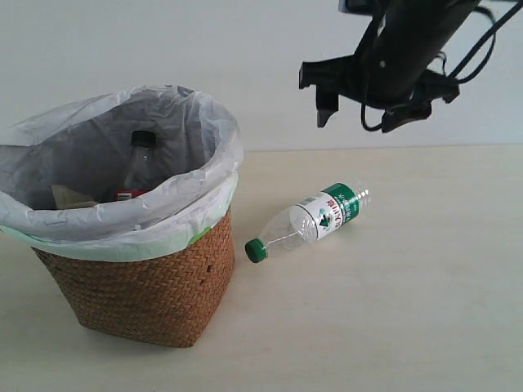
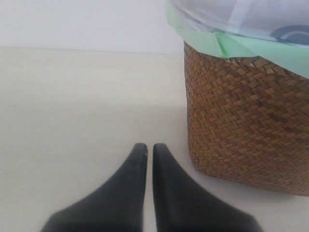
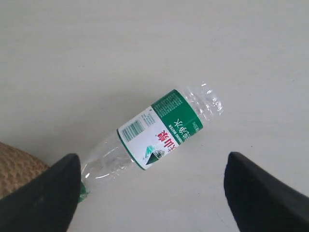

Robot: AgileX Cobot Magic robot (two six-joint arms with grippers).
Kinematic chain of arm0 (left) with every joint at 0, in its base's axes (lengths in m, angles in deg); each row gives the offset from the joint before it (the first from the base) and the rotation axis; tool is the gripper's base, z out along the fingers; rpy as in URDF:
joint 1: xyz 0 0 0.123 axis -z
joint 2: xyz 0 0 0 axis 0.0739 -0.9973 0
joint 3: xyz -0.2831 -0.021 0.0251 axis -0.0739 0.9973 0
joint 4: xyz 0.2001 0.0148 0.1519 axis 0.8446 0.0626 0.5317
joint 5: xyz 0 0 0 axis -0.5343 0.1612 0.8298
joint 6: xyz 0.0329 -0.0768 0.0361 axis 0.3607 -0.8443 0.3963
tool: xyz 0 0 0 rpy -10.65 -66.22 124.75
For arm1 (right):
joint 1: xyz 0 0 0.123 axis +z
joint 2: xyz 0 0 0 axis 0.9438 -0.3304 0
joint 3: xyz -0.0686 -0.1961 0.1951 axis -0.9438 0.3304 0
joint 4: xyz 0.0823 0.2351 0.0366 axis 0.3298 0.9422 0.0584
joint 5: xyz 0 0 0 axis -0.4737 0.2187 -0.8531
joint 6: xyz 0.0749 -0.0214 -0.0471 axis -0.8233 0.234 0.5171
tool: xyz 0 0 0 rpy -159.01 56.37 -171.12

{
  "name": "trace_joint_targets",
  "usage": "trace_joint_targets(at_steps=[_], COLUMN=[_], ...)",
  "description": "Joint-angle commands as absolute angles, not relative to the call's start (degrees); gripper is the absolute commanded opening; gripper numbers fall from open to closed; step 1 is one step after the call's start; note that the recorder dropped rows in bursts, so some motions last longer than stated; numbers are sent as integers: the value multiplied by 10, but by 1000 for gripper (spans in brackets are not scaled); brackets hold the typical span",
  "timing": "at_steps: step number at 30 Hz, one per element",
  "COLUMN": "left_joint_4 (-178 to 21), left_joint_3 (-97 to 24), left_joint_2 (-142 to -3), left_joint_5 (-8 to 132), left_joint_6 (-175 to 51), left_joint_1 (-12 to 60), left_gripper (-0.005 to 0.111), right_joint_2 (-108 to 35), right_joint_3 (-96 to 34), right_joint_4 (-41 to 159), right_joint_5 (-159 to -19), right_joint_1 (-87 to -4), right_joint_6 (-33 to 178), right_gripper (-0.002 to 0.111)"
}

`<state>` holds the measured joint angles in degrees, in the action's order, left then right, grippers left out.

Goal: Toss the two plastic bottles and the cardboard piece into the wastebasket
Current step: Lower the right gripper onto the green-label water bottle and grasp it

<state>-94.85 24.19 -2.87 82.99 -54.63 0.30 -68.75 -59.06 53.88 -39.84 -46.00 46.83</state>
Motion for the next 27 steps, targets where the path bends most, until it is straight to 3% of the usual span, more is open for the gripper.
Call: trace_joint_targets(at_steps=[1, 9, 27], left_joint_4=[-947, -947, -947], left_joint_3=[244, 244, 244], left_joint_2=[-27, -27, -27], left_joint_5=[830, 830, 830], left_joint_6=[-544, -544, -544], left_joint_1=[1, 1, 1], left_gripper=[4, 4, 4], right_joint_2=[-737, -814, -913], right_joint_3=[-588, -588, -588], right_joint_4=[532, 457, 448], right_joint_5=[-435, -484, -531], right_joint_1=[-462, -462, -461], right_joint_6=[449, 322, 250], right_gripper=[73, 73, 73])
